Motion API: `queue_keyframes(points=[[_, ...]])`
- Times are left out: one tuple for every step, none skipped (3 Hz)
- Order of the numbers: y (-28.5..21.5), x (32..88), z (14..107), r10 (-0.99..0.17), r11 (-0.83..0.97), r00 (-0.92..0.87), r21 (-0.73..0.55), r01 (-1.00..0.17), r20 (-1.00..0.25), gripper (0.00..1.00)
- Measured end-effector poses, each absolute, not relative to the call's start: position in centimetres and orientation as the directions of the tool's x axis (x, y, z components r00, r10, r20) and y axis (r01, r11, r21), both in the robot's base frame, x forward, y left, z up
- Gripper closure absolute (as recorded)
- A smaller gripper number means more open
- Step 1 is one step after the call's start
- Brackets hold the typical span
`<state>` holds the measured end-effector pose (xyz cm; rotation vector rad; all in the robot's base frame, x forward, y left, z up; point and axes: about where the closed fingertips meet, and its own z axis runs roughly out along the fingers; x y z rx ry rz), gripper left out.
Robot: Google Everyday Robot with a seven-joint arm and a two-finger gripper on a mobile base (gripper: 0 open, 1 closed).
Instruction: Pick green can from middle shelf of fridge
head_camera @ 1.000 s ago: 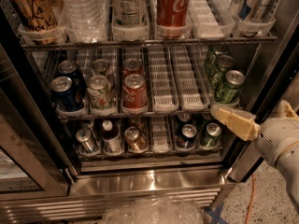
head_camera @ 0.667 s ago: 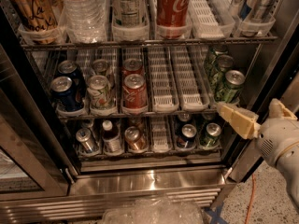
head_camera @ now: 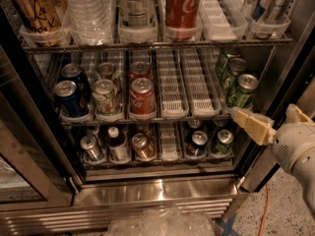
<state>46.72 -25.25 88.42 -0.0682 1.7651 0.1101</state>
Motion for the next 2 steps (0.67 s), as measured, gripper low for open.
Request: queue_keyframes(points=[[-24.6, 47.1, 87.9, 0.005, 0.993, -0.214, 0.030, -0.115, -0.977, 0.13], [-22.5, 48.5, 86.7, -0.013, 0.989, -0.256, 0.026, -0.148, -0.967, 0.27]])
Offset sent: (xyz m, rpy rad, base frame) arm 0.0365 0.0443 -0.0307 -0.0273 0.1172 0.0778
